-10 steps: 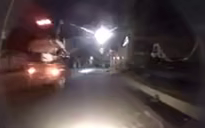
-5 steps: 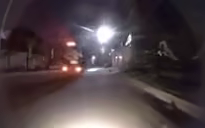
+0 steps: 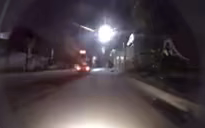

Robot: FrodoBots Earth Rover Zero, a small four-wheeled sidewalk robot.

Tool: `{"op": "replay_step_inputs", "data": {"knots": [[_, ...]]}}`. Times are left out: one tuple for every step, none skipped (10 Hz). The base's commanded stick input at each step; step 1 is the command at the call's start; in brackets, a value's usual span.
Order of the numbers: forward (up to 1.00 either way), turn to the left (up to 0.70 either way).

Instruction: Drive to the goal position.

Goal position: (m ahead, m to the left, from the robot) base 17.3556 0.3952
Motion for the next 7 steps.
{"op": "replay_step_inputs", "data": {"knots": [[0.7,0.0],[0.7,0.0],[0.55,0.0],[0.11,0.0],[0.7,0.0],[0.7,0.0],[0.7,-0.07]]}}
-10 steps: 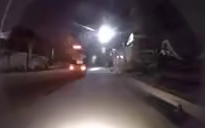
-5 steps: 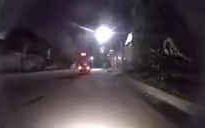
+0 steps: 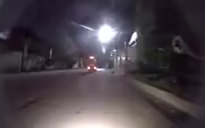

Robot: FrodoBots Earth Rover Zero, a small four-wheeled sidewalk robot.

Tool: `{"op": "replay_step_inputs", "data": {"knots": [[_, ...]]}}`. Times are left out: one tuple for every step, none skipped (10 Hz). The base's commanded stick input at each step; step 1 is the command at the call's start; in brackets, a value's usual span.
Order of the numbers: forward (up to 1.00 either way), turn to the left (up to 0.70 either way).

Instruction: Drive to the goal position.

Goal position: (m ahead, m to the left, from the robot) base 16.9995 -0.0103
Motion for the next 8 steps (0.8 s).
{"op": "replay_step_inputs", "data": {"knots": [[0.7,-0.35],[0.7,-0.35],[0.7,-0.35],[0.7,-0.35],[0.7,-0.2],[0.7,0.0],[0.7,0.0],[0.7,0.0]]}}
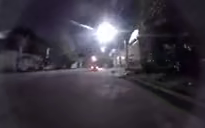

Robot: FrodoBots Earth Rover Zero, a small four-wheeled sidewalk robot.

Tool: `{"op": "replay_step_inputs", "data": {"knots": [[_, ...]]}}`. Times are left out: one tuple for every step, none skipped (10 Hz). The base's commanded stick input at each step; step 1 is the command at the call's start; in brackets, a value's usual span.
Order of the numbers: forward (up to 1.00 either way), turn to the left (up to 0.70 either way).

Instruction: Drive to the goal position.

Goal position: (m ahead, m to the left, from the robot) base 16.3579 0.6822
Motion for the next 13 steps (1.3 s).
{"op": "replay_step_inputs", "data": {"knots": [[0.7,0.0],[0.7,0.0],[0.7,0.0],[0.7,0.0],[0.7,0.0],[0.7,0.0],[0.7,0.0],[0.7,0.0],[0.7,0.0],[0.7,0.0],[0.7,0.0],[0.7,0.0],[0.7,0.0]]}}
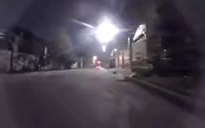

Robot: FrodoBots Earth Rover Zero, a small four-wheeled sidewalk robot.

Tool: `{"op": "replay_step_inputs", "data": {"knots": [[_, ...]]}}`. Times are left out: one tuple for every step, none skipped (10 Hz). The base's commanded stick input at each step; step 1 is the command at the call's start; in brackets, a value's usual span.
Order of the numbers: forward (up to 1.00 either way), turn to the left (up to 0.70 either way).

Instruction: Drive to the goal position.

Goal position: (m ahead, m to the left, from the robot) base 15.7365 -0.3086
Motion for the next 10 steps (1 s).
{"op": "replay_step_inputs", "data": {"knots": [[0.7,-0.02],[0.7,-0.05],[0.7,-0.09],[0.7,-0.13],[0.7,-0.35],[0.7,-0.35],[0.7,-0.35],[0.7,-0.35],[0.7,-0.35],[0.7,-0.35]]}}
